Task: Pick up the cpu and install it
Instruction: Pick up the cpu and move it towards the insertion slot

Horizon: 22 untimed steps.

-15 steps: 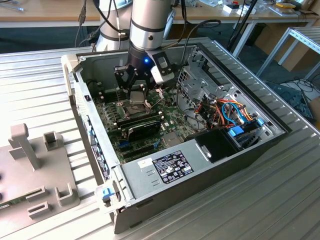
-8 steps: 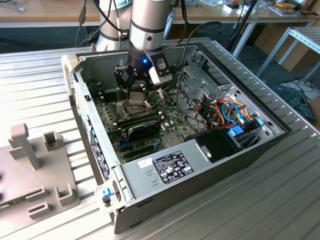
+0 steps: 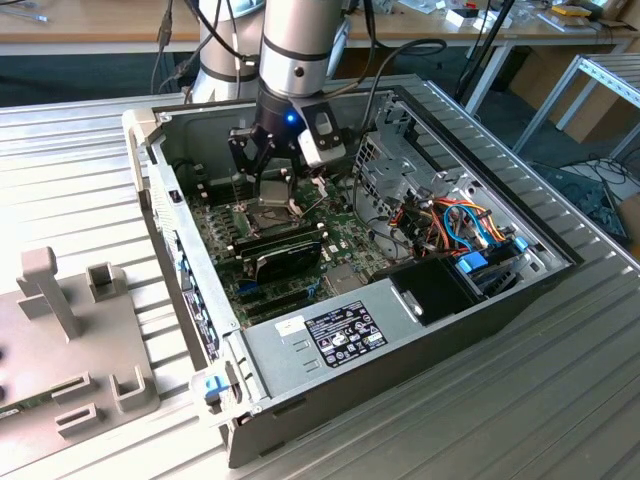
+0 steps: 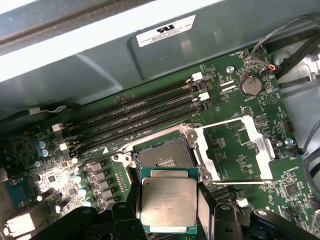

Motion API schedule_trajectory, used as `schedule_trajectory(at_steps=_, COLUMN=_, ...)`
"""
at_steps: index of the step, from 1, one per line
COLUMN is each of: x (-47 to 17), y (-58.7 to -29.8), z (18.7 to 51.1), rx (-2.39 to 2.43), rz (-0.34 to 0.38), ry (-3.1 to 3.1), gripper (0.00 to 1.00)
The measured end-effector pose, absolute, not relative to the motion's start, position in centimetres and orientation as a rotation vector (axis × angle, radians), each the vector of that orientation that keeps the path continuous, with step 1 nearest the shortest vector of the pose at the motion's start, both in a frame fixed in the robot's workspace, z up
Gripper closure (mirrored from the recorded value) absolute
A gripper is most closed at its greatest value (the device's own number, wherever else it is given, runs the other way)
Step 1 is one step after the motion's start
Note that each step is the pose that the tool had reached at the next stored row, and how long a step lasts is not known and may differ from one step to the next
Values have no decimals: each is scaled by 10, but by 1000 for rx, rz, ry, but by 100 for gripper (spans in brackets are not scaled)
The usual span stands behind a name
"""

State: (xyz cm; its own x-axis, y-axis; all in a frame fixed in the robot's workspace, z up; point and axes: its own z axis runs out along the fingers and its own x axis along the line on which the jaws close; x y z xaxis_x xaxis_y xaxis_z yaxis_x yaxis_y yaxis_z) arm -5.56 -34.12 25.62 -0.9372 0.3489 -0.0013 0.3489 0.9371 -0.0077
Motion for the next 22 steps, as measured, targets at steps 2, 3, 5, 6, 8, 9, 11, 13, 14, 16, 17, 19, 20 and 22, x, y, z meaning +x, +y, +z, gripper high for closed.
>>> schedule_trajectory(at_steps=2, x=-56, y=-341, z=259, rx=-557, rz=12, ry=-3092, gripper=45)
schedule_trajectory(at_steps=3, x=-56, y=-341, z=260, rx=-558, rz=12, ry=-3092, gripper=45)
schedule_trajectory(at_steps=5, x=-56, y=-341, z=261, rx=-557, rz=12, ry=-3092, gripper=45)
schedule_trajectory(at_steps=6, x=-56, y=-341, z=261, rx=-558, rz=12, ry=-3092, gripper=45)
schedule_trajectory(at_steps=8, x=-56, y=-341, z=261, rx=-556, rz=13, ry=-3092, gripper=45)
schedule_trajectory(at_steps=9, x=-56, y=-341, z=261, rx=-546, rz=12, ry=-3094, gripper=45)
schedule_trajectory(at_steps=11, x=-56, y=-341, z=261, rx=-490, rz=12, ry=-3103, gripper=45)
schedule_trajectory(at_steps=13, x=-55, y=-341, z=262, rx=-425, rz=12, ry=-3113, gripper=45)
schedule_trajectory(at_steps=14, x=-55, y=-341, z=262, rx=-397, rz=13, ry=-3117, gripper=45)
schedule_trajectory(at_steps=16, x=-56, y=-341, z=263, rx=-294, rz=12, ry=-3129, gripper=45)
schedule_trajectory(at_steps=17, x=-56, y=-341, z=263, rx=-265, rz=12, ry=-3131, gripper=45)
schedule_trajectory(at_steps=19, x=-56, y=-341, z=263, rx=-182, rz=12, ry=-3137, gripper=45)
schedule_trajectory(at_steps=20, x=-56, y=-341, z=264, rx=-126, rz=13, ry=-3140, gripper=45)
schedule_trajectory(at_steps=22, x=-56, y=-341, z=265, rx=-72, rz=13, ry=-3142, gripper=45)
